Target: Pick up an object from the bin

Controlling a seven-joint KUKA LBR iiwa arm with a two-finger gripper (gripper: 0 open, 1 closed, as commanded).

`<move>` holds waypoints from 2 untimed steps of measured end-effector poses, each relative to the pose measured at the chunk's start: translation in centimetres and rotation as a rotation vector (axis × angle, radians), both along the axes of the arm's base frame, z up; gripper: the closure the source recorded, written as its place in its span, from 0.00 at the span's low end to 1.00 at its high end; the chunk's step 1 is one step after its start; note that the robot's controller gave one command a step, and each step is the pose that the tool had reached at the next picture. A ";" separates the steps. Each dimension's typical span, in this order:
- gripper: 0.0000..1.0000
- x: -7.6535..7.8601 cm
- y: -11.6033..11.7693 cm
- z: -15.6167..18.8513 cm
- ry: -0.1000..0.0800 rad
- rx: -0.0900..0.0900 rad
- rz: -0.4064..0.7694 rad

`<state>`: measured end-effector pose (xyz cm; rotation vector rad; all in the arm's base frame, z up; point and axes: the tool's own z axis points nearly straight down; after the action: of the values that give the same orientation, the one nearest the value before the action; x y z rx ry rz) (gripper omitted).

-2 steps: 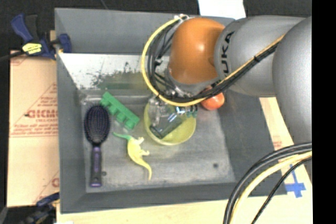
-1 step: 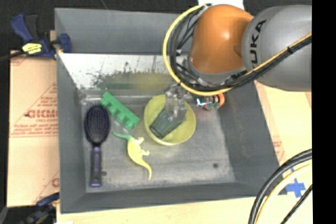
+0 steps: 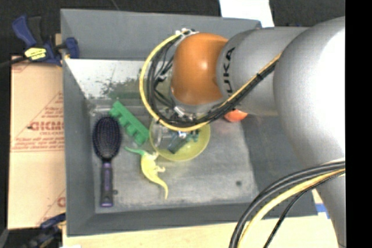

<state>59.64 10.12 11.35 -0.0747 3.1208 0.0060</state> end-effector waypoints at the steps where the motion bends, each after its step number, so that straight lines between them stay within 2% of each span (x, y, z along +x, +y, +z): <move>1: 1.00 0.8 1.3 -1.9 0.004 0.000 -0.005; 2: 1.00 -2.2 0.5 -1.7 -0.002 -0.002 0.099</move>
Offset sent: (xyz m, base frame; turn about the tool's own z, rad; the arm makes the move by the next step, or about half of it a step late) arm -0.0380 0.0054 -0.0198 -0.0257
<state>57.47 10.59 9.66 -0.2293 3.1113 0.0044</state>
